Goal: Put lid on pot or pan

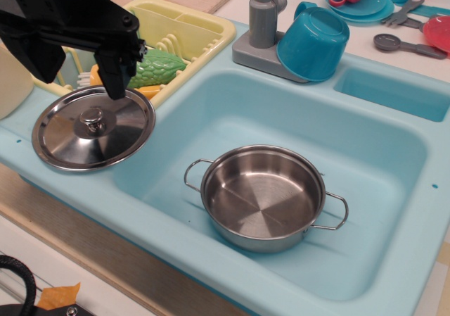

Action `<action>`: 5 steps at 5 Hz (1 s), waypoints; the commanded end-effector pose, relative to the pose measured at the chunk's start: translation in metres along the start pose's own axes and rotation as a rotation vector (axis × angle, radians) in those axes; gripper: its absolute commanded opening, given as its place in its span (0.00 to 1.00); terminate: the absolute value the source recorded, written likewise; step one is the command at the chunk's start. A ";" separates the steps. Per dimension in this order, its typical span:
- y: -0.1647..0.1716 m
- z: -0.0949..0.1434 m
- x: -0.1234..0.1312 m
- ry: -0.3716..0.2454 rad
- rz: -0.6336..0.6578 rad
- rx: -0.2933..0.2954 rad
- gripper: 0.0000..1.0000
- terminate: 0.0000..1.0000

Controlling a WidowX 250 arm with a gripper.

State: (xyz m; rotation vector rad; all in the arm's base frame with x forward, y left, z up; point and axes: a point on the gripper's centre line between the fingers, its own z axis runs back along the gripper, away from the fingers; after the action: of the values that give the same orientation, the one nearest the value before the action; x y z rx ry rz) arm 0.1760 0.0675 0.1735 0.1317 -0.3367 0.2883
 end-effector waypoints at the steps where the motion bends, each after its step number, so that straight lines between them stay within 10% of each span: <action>1: 0.000 0.000 0.000 0.000 0.000 0.000 1.00 0.00; 5: 0.009 -0.037 -0.003 0.026 0.058 -0.067 1.00 0.00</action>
State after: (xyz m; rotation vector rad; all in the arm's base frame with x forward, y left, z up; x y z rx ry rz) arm 0.1814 0.0786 0.1309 0.0265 -0.2915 0.3382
